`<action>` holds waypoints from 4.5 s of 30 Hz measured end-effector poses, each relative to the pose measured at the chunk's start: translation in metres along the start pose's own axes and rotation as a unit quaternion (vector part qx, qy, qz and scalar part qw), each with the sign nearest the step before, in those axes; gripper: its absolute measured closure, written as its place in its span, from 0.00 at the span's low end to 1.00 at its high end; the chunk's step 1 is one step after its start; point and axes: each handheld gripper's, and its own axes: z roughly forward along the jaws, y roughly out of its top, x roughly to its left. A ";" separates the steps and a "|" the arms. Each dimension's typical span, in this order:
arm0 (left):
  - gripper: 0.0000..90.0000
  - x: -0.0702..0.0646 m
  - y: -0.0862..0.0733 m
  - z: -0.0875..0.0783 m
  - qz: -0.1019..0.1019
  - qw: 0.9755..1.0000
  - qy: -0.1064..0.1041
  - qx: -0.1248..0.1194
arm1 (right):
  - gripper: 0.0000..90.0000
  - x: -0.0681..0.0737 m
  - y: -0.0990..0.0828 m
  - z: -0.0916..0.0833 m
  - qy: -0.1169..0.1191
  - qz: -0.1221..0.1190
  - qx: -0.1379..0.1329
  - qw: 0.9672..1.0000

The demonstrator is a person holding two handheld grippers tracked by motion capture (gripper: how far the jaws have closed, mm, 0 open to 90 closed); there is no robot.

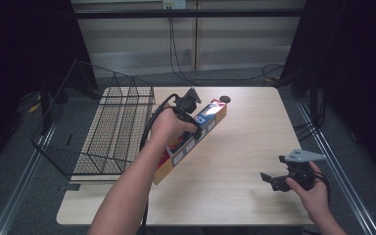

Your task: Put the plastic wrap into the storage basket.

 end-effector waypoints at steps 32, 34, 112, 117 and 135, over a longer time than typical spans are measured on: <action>0.48 0.037 -0.011 -0.068 -0.058 0.997 0.040 -0.017 | 0.02 0.000 0.001 -0.001 -0.001 -0.002 -0.002 1.000; 0.48 0.039 -0.012 -0.071 -0.060 0.997 0.041 -0.018 | 0.02 0.001 0.001 -0.001 -0.003 -0.002 -0.003 1.000; 0.48 0.108 -0.056 -0.138 -0.189 0.975 0.107 -0.041 | 0.02 0.002 0.000 0.001 -0.001 -0.004 0.003 1.000; 0.48 0.113 -0.060 -0.139 -0.199 0.973 0.112 -0.041 | 0.02 0.002 0.000 0.000 -0.002 -0.003 0.002 1.000; 0.48 0.129 -0.073 -0.148 -0.226 0.964 0.132 -0.051 | 0.02 0.001 0.000 -0.001 -0.004 -0.003 0.001 1.000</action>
